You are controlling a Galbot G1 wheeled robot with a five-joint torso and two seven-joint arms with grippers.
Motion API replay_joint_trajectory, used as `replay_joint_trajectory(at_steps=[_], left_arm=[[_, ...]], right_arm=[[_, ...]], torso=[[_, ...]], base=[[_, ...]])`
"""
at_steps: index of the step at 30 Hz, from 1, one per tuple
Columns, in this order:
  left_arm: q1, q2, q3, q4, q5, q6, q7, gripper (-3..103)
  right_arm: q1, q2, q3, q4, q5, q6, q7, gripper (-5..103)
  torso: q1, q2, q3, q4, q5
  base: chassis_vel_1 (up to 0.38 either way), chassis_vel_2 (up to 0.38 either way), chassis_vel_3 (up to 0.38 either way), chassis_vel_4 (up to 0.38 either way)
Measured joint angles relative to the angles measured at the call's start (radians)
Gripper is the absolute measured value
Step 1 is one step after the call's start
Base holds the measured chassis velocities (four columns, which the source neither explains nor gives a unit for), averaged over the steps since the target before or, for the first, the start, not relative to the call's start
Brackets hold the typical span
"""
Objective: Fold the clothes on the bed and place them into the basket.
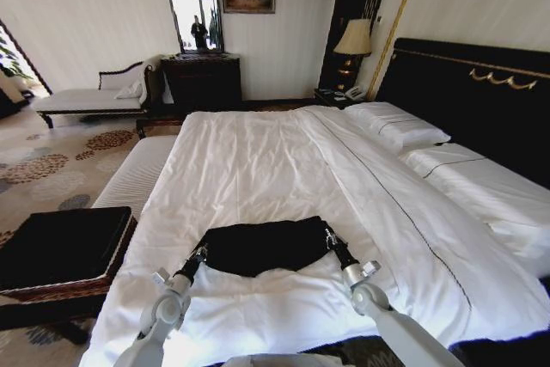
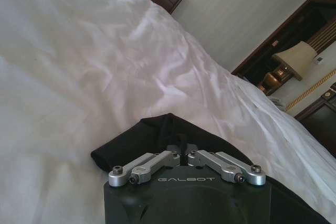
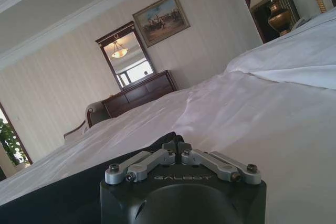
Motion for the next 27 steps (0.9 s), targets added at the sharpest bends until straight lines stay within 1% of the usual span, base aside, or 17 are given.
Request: replay_joint_trajectory(at_steps=[1, 3, 4, 5, 8, 9, 11, 12, 14, 15, 18, 19, 22, 23, 24, 25, 27], left_arm=[[0.002, -0.005, 0.003, -0.009, 0.007, 0.0, -0.003, -2], [0.018, -0.012, 0.005, -0.044, 0.035, -0.002, -0.012, 8], [0.031, -0.012, 0.004, -0.068, 0.05, -0.005, -0.016, 8], [0.031, -0.012, 0.004, -0.068, 0.05, -0.005, -0.016, 8], [0.077, -0.001, -0.032, -0.166, 0.087, -0.018, -0.028, 24], [0.077, -0.001, -0.032, -0.166, 0.087, -0.018, -0.028, 24], [0.083, 0.015, -0.07, -0.21, 0.087, -0.022, -0.041, 36], [0.073, 0.024, -0.085, -0.221, 0.082, -0.018, -0.056, 36], [0.03, 0.041, -0.086, -0.225, 0.092, 0.018, -0.095, 46], [0.03, 0.041, -0.086, -0.225, 0.092, 0.018, -0.095, 46], [-0.077, 0.054, -0.007, -0.181, 0.228, 0.093, -0.152, 62], [-0.077, 0.054, -0.007, -0.181, 0.228, 0.093, -0.152, 62], [-0.174, 0.055, 0.093, -0.114, 0.35, 0.174, -0.216, 74], [-0.204, 0.053, 0.132, -0.088, 0.387, 0.204, -0.246, 79], [-0.204, 0.053, 0.132, -0.088, 0.387, 0.204, -0.246, 79], [-0.223, 0.051, 0.161, -0.068, 0.416, 0.23, -0.269, 85], [-0.232, 0.047, 0.205, -0.045, 0.47, 0.278, -0.307, 89]], right_arm=[[-0.011, 0.0, 0.004, 0.011, -0.008, 0.001, 0.011, 0], [-0.055, -0.006, 0.021, 0.059, -0.023, 0.002, 0.041, -2], [-0.083, -0.012, 0.034, 0.09, -0.027, 0.002, 0.054, 3], [-0.083, -0.012, 0.034, 0.09, -0.027, 0.002, 0.054, 3], [-0.18, -0.033, 0.099, 0.224, -0.049, 0.001, 0.103, 19], [-0.18, -0.033, 0.099, 0.224, -0.049, 0.001, 0.103, 19], [-0.2, -0.044, 0.135, 0.288, -0.061, 0.001, 0.139, 25], [-0.195, -0.049, 0.144, 0.308, -0.065, -0.002, 0.155, 30], [-0.15, -0.053, 0.138, 0.319, -0.086, -0.029, 0.21, 41], [-0.15, -0.053, 0.138, 0.319, -0.086, -0.029, 0.21, 41], [-0.017, -0.056, 0.073, 0.287, -0.167, -0.193, 0.367, 51], [-0.017, -0.056, 0.073, 0.287, -0.167, -0.193, 0.367, 51], [0.099, -0.071, -0.029, 0.244, -0.256, -0.338, 0.479, 68], [0.133, -0.077, -0.071, 0.231, -0.264, -0.384, 0.514, 73], [0.133, -0.077, -0.071, 0.231, -0.264, -0.384, 0.514, 73], [0.153, -0.08, -0.097, 0.226, -0.265, -0.416, 0.537, 73], [0.172, -0.09, -0.142, 0.231, -0.264, -0.504, 0.599, 84]], torso=[[0.0, 0.0, 0.0, -0.0001, 0.0], [0.0, 0.0, 0.0, -0.0002, 0.0], [0.0, 0.0, 0.0, -0.0002, 0.0], [0.0, 0.0, 0.0, -0.0002, 0.0], [0.0, 0.0, 0.0, -0.0006, 0.0], [0.0, 0.0, 0.0, -0.0006, 0.0], [0.0, 0.0, 0.0, -0.0003, -0.0002], [0.0, 0.0, 0.0, -0.0001, -0.0002], [0.0, 0.0, 0.0, 0.0, -0.0001], [0.0, 0.0, 0.0, 0.0, -0.0001], [0.0, 0.0, 0.0, 0.0001, 0.0], [0.0, 0.0, 0.0, 0.0001, 0.0], [0.0, 0.0, 0.0, -0.0002, -0.0003], [0.0, 0.0, 0.0, -0.0003, 0.0], [0.0, 0.0, 0.0, -0.0003, 0.0], [0.0, 0.0, 0.0, -0.0003, 0.0002], [0.0, 0.0, 0.0, -0.0002, -0.0004]], base=[[0.0, 0.0, 0.0, 0.0], [0.0, 0.0, 0.0, 0.0], [0.0, 0.0, 0.0, 0.0], [0.0, 0.0, 0.0, 0.0], [0.0, 0.0, 0.0, 0.0], [0.0, 0.0, 0.0, 0.0], [0.0, 0.0, 0.0, 0.0], [0.0, 0.0, 0.0, 0.0], [0.0, 0.0, 0.0, 0.0], [0.0, 0.0, 0.0, 0.0], [0.0, 0.0, 0.0, 0.0], [0.0, 0.0, 0.0, 0.0], [0.0, 0.0, 0.0, 0.0], [0.0, 0.0, 0.0, 0.0], [0.0, 0.0, 0.0, 0.0], [0.0, 0.0, 0.0, 0.0], [0.0, 0.0, 0.0, 0.0]])
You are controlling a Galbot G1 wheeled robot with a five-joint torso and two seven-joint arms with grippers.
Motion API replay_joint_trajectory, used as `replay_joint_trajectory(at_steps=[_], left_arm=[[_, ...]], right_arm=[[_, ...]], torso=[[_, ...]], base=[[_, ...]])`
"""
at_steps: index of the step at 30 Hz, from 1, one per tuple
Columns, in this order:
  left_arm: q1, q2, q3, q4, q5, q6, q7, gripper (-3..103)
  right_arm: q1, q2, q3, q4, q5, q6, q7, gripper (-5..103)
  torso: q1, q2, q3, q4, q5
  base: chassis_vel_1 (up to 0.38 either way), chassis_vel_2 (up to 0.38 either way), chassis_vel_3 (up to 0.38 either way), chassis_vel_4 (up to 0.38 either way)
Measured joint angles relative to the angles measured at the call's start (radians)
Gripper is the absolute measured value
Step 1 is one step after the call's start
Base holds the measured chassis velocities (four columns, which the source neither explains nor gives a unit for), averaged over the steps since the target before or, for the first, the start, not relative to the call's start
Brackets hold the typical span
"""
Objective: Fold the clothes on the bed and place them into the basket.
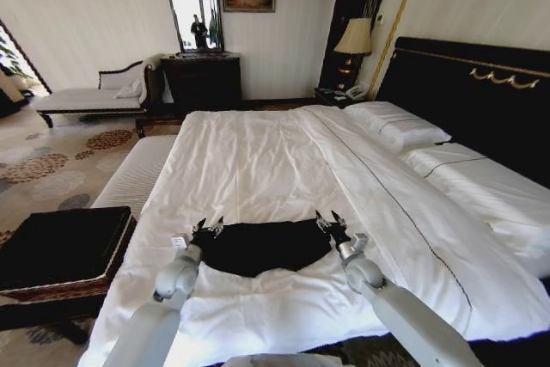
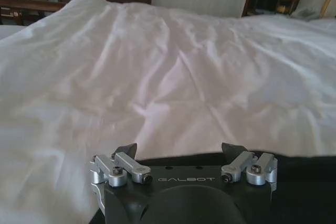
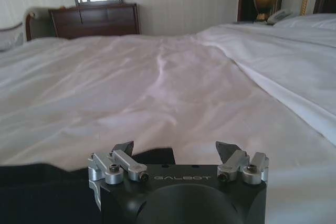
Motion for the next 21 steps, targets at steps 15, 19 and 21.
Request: replay_joint_trajectory(at_steps=[15, 19, 21], left_arm=[[0.291, 0.003, -0.047, -0.172, 0.129, 0.012, -0.075, 100], [0.385, 0.02, -0.082, -0.243, 0.147, 0.015, -0.077, 100], [0.4, 0.031, -0.094, -0.259, 0.145, 0.023, -0.078, 100]], right_arm=[[-0.27, -0.055, 0.022, 0.262, -0.041, -0.124, 0.218, 100], [-0.357, -0.102, 0.048, 0.327, -0.051, -0.127, 0.25, 100], [-0.37, -0.118, 0.056, 0.339, -0.055, -0.128, 0.256, 100]], torso=[[0.0, 0.0, 0.0, -0.0002, 0.0004], [-0.001, 0.0, 0.0, -0.0001, 0.0004], [-0.001, 0.0, 0.0, -0.0001, 0.0003]], base=[[0.0, 0.0, 0.0, 0.0], [0.0, 0.0, 0.0, 0.0], [0.0, 0.0, 0.0, 0.0]])
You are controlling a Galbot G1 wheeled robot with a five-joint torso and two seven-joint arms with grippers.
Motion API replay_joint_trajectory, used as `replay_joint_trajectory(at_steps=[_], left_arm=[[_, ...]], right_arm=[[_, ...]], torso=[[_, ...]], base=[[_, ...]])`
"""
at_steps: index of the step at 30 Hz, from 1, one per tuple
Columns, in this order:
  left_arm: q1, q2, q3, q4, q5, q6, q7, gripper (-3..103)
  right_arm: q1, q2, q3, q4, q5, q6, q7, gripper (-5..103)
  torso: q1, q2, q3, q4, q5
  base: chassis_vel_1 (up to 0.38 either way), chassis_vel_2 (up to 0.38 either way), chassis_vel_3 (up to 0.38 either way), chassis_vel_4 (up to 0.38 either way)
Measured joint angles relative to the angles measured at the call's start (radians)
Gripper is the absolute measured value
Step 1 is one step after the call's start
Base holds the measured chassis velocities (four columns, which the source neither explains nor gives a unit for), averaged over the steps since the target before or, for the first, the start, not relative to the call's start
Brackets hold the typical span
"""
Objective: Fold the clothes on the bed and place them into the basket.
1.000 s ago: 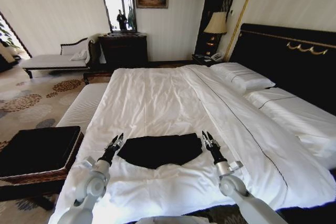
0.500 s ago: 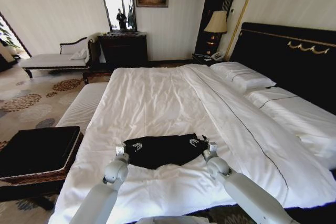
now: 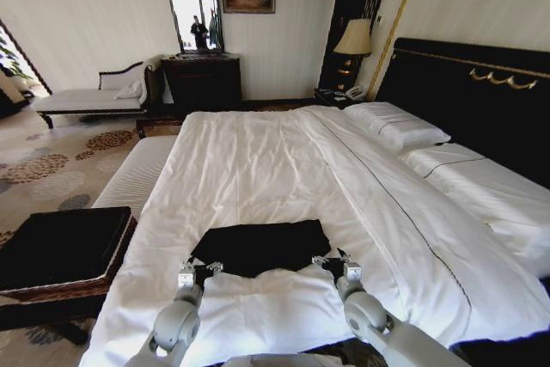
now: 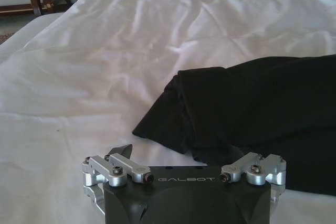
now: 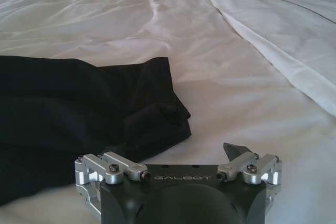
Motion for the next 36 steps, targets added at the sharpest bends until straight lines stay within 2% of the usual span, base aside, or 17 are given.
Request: replay_joint_trajectory(at_steps=[2, 4, 5, 6, 8, 10, 14, 15, 17, 21, 24, 29, 36], left_arm=[[0.008, 0.016, -0.032, -0.031, -0.03, 0.005, -0.001, 100], [-0.021, 0.017, -0.06, -0.061, -0.11, -0.014, 0.008, 100], [-0.021, 0.017, -0.06, -0.061, -0.11, -0.014, 0.008, 100], [-0.05, 0.012, -0.063, -0.07, -0.162, -0.023, 0.013, 100], [-0.096, -0.005, -0.048, -0.053, -0.191, -0.032, 0.023, 100], [-0.117, -0.019, -0.028, -0.03, -0.177, -0.039, 0.033, 100], [-0.139, -0.081, 0.078, 0.113, 0.006, -0.082, 0.084, 100], [-0.139, -0.081, 0.078, 0.113, 0.006, -0.082, 0.084, 100], [-0.115, -0.084, 0.087, 0.143, 0.067, -0.098, 0.089, 100], [-0.087, -0.06, 0.043, 0.162, 0.12, -0.129, 0.092, 100], [-0.086, -0.044, -0.012, 0.168, 0.112, -0.147, 0.091, 100], [-0.105, -0.018, -0.14, 0.155, 0.028, -0.153, 0.082, 100], [-0.098, -0.022, -0.188, 0.085, -0.052, -0.143, 0.079, 100]], right_arm=[[-0.008, -0.022, 0.03, 0.02, 0.0, 0.007, 0.003, 100], [0.008, -0.022, 0.073, 0.026, 0.012, 0.034, -0.018, 100], [0.008, -0.022, 0.073, 0.026, 0.012, 0.034, -0.018, 100], [0.029, -0.01, 0.09, 0.017, 0.014, 0.057, -0.044, 100], [0.067, 0.013, 0.094, -0.017, 0.005, 0.088, -0.083, 100], [0.092, 0.03, 0.086, -0.046, -0.008, 0.103, -0.104, 100], [0.147, 0.086, 0.023, -0.168, -0.05, 0.12, -0.136, 100], [0.147, 0.086, 0.023, -0.168, -0.05, 0.12, -0.136, 100], [0.14, 0.089, 0.018, -0.189, -0.057, 0.119, -0.135, 100], [0.11, 0.079, 0.032, -0.195, -0.063, 0.117, -0.126, 100], [0.096, 0.072, 0.046, -0.195, -0.068, 0.118, -0.119, 100], [0.087, 0.067, 0.061, -0.221, -0.1, 0.15, -0.114, 100], [0.098, 0.073, 0.078, -0.224, -0.063, 0.198, -0.139, 100]], torso=[[0.0, 0.0, 0.0, 0.0003, 0.0001], [0.0, 0.0, 0.0, 0.0001, 0.0], [0.0, 0.0, 0.0, 0.0001, 0.0], [0.0, 0.0, 0.0, -0.0001, 0.0002], [0.0, 0.0, 0.0, 0.0001, 0.0002], [0.0, 0.0, 0.0, 0.0, 0.0004], [0.0, 0.0, 0.0, 0.0002, 0.0001], [0.0, 0.0, 0.0, 0.0002, 0.0001], [0.0, 0.0, 0.0, 0.0001, 0.0002], [0.0, 0.0, 0.0, -0.0001, 0.0001], [0.0, 0.0, 0.0, -0.0002, -0.0004], [0.0, 0.0, 0.0, 0.0002, 0.0001], [0.0, 0.0, 0.0, 0.0001, 0.0002]], base=[[0.0, 0.0, 0.0, 0.0], [0.0, 0.0, 0.0, 0.0], [0.0, 0.0, 0.0, 0.0], [0.0, 0.0, 0.0, 0.0], [0.0, 0.0, 0.0, 0.0], [0.0, 0.0, 0.0, 0.0], [0.0, 0.0, 0.0, 0.0], [0.0, 0.0, 0.0, 0.0], [0.0, 0.0, 0.0, 0.0], [0.0, 0.0, 0.0, 0.0], [0.0, 0.0, 0.0, 0.0], [0.0, 0.0, 0.0, 0.0], [0.0, 0.0, 0.0, 0.0]])
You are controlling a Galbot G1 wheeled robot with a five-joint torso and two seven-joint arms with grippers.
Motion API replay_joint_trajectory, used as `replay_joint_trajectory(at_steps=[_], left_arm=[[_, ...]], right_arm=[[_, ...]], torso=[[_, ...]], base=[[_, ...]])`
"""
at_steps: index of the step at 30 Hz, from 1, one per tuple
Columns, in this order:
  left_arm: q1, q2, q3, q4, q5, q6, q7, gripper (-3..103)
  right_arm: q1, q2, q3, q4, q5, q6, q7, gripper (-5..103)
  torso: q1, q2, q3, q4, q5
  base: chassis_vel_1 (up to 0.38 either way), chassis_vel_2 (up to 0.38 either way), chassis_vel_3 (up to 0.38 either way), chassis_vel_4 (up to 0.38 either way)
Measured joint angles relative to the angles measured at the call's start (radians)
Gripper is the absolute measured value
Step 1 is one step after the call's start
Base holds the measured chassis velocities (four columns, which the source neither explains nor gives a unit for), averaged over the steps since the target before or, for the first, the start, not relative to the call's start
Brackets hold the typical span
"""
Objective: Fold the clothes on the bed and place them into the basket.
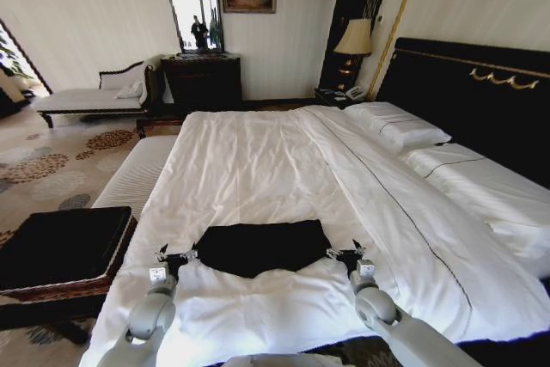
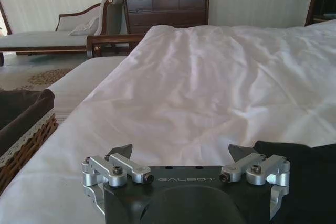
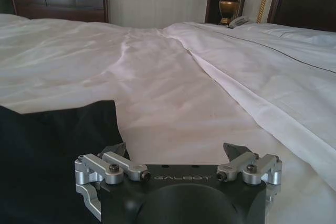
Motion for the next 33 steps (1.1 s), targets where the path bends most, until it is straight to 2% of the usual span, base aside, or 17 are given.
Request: replay_joint_trajectory(at_steps=[2, 4, 5, 8, 10, 14, 15, 19, 22, 30, 32, 33], left_arm=[[0.007, -0.014, 0.025, -0.023, -0.006, -0.006, 0.003, 100], [0.009, -0.034, 0.065, -0.028, 0.023, -0.024, 0.021, 100], [0.009, -0.034, 0.065, -0.028, 0.023, -0.024, 0.021, 100], [0.007, -0.073, 0.113, 0.008, 0.103, -0.052, 0.043, 100], [0.004, -0.088, 0.117, 0.02, 0.115, -0.057, 0.044, 100], [0.003, -0.123, 0.103, 0.025, 0.089, -0.061, 0.045, 100], [0.003, -0.123, 0.103, 0.025, 0.089, -0.061, 0.045, 100], [0.006, -0.111, 0.082, 0.009, 0.068, -0.056, 0.042, 100], [0.006, -0.111, 0.079, 0.005, 0.067, -0.053, 0.04, 100], [0.009, -0.122, 0.083, -0.004, 0.068, -0.044, 0.032, 100], [0.009, -0.121, 0.084, -0.005, 0.068, -0.042, 0.029, 100], [0.009, -0.121, 0.084, -0.005, 0.068, -0.042, 0.029, 100]], right_arm=[[0.024, 0.007, 0.003, 0.001, 0.053, 0.043, -0.045, 100], [0.066, 0.018, 0.001, -0.009, 0.109, 0.076, -0.102, 100], [0.066, 0.018, 0.001, -0.009, 0.109, 0.076, -0.102, 100], [0.149, 0.034, -0.032, -0.068, 0.197, 0.093, -0.18, 100], [0.168, 0.038, -0.041, -0.09, 0.228, 0.095, -0.204, 100], [0.242, 0.042, -0.055, -0.193, 0.444, 0.099, -0.352, 100], [0.242, 0.042, -0.055, -0.193, 0.444, 0.099, -0.352, 100], [0.251, 0.037, -0.054, -0.217, 0.554, 0.098, -0.387, 100], [0.244, 0.037, -0.053, -0.202, 0.6, 0.082, -0.392, 100], [0.267, 0.068, -0.072, -0.255, 0.601, 0.073, -0.421, 103], [0.269, 0.073, -0.079, -0.261, 0.598, 0.071, -0.429, 94], [0.269, 0.073, -0.079, -0.261, 0.598, 0.071, -0.429, 94]], torso=[[0.0, 0.0, 0.0, -0.0001, 0.0], [0.0, 0.0, 0.0, 0.0, -0.0001], [0.0, 0.0, 0.0, 0.0, -0.0001], [0.0, 0.0, 0.0, 0.0006, -0.0002], [0.0, 0.0, 0.0, 0.0, -0.0001], [0.0, 0.0, 0.0, 0.0002, -0.0001], [0.0, 0.0, 0.0, 0.0002, -0.0001], [0.0, 0.0, 0.0, -0.0001, 0.0], [0.0, 0.0, 0.0, -0.0001, -0.0001], [0.0, 0.0, 0.0, 0.0001, -0.0001], [0.0, 0.0, 0.0, 0.0001, -0.0001], [0.0, 0.0, 0.0, 0.0001, -0.0001]], base=[[0.0, 0.0, 0.0, 0.0], [0.0, 0.0, 0.0, 0.0], [0.0, 0.0, 0.0, 0.0], [0.0, 0.0, 0.0, 0.0], [0.0, 0.0, 0.0, 0.0], [0.0, 0.0, 0.0, 0.0], [0.0, 0.0, 0.0, 0.0], [0.0, 0.0, 0.0, 0.0], [0.0, 0.0, 0.0, 0.0], [0.0, 0.0, 0.0, 0.0], [0.0, 0.0, 0.0, 0.0], [0.0, 0.0, 0.0, 0.0]])
